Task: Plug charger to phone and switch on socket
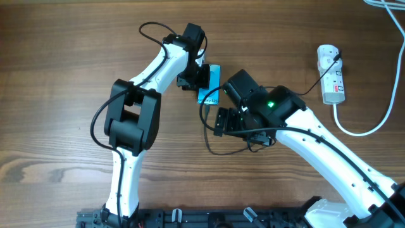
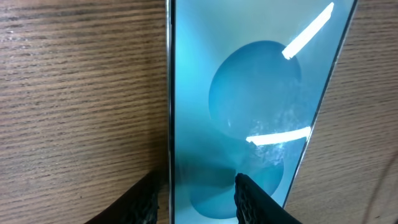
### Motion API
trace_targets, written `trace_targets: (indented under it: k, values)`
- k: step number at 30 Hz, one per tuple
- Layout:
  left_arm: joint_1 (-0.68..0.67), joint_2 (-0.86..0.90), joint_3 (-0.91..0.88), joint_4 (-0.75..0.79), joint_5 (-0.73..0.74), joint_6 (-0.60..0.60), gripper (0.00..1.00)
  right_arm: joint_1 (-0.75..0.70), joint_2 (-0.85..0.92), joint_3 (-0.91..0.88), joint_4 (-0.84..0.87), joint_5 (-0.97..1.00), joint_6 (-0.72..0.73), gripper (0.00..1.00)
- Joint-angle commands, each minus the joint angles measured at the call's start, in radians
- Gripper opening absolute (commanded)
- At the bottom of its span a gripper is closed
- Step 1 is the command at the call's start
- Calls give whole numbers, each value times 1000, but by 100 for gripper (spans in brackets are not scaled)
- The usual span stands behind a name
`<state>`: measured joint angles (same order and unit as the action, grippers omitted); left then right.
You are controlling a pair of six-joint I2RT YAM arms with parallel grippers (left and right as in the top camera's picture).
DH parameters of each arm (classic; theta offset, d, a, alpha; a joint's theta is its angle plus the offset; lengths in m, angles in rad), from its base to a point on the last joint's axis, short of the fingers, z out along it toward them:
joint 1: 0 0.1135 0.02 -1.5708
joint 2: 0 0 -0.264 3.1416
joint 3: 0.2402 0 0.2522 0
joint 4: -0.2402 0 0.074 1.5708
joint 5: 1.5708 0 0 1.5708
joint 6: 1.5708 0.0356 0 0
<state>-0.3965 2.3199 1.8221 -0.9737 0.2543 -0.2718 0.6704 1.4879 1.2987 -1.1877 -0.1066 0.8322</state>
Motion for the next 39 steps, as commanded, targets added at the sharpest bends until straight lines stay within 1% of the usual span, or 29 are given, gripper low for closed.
trace_targets:
  k: [1, 3, 5, 7, 8, 11, 13, 14, 16, 18, 19, 21, 23, 24, 26, 28, 30, 32, 34, 35, 37, 39]
  values:
    - [2, 30, -19, -18, -55, 2, 49, -3, 7, 16, -13, 22, -23, 100]
    - [2, 29, -19, -34, -67, 2, 63, -18, 6, 16, -21, 22, -56, 100]
    - [8, 24, -13, -55, -66, 2, 68, -44, 4, 16, -32, 21, -71, 100]
    - [29, -10, 0, -84, -66, 2, 87, -103, -5, 21, -60, 17, -74, 100]
    - [39, -35, 5, -92, -65, 1, 100, -128, -8, 25, -69, 17, -79, 100]
    - [79, -183, 10, -96, -61, -7, 100, -226, -36, 47, -69, 20, -188, 100]
    - [102, -290, 10, -97, -64, -6, 100, -327, -47, 77, -64, 85, -230, 100]
    - [120, -360, 10, -99, -66, -6, 100, -387, -48, 89, -51, 166, -230, 100]
    - [138, -425, 10, -101, -66, -6, 100, -485, -47, 89, -8, 307, -218, 100]
    - [147, -459, 10, -127, -66, -6, 100, -587, -39, 89, 42, 383, -189, 100]
    - [148, -468, 10, -154, -66, -6, 100, -635, -36, 89, 71, 388, -189, 100]
    - [148, -469, 10, -190, -66, -6, 100, -800, -21, 89, 164, 359, -211, 100]
    - [148, -468, 10, -190, -66, -6, 100, -898, -2, 89, 236, 307, -266, 100]
    - [148, -468, 10, -190, -66, -6, 100, -969, 25, 89, 300, 251, -314, 100]
    - [148, -468, 10, -190, -66, -6, 100, -1046, 73, 89, 362, 244, -332, 100]
    - [148, -468, 10, -190, -66, -6, 100, -1096, 121, 89, 397, 254, -335, 100]
    - [148, -468, 10, -190, -66, -6, 100, -1151, 218, 87, 441, 263, -334, 100]
    - [148, -468, 10, -190, -66, -6, 100, -1151, 272, 82, 503, 250, -344, 100]
    - [148, -468, 10, -190, -66, -6, 100, -1149, 331, 82, 539, 224, -446, 99]
    - [148, -468, 10, -190, -66, -6, 100, -1150, 364, 82, 546, 225, -465, 99]
    - [148, -468, 10, -190, -66, -6, 100, -1151, 421, 82, 560, 211, -467, 100]
    - [148, -468, 10, -190, -66, -6, 100, -1151, 475, 82, 586, 154, -484, 100]
